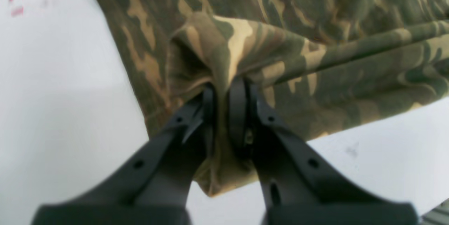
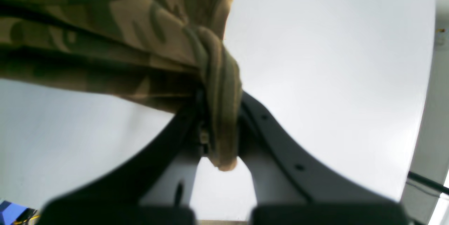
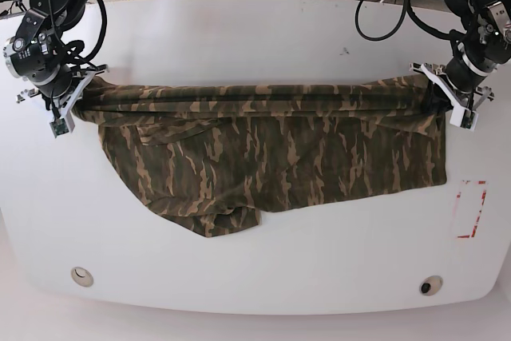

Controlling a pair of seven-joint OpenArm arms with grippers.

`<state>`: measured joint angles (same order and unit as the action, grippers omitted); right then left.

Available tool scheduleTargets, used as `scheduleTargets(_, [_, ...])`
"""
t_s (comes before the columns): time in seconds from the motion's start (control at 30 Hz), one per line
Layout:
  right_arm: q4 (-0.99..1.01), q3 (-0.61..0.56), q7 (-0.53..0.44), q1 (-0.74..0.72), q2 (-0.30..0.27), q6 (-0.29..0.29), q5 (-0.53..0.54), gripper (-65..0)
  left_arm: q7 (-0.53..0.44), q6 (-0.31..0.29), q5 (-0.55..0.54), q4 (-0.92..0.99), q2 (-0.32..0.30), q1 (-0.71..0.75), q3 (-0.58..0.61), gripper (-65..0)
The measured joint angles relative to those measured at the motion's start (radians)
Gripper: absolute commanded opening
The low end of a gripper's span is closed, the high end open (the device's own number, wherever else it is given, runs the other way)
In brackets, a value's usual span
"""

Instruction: Fold the T-shirt properly

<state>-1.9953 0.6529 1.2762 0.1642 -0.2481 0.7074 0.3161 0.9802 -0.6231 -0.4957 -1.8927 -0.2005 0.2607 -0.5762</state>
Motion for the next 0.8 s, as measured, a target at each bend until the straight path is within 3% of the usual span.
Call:
scheduleTargets(0.27, [0.003, 0.000, -0.046, 0.129, 0.045, 0.000, -0.023, -65.0, -0.001, 0.005, 0.009, 0.053, -0.007, 0.071, -0.003, -65.0])
scheduleTargets(0.7, [0.180, -0.002, -0.088, 0.201, 0.045, 0.000, 0.001, -64.5, -0.002, 0.001, -0.005, 0.176, -0.058, 0.127, 0.003, -64.3])
scheduleTargets(0.8, [0.188, -0.006, -0.090, 0.217, 0.039, 0.001, 0.014, -62.3, -0.001, 0.000, -0.016, 0.198, -0.080, 0.131, 0.015, -59.7])
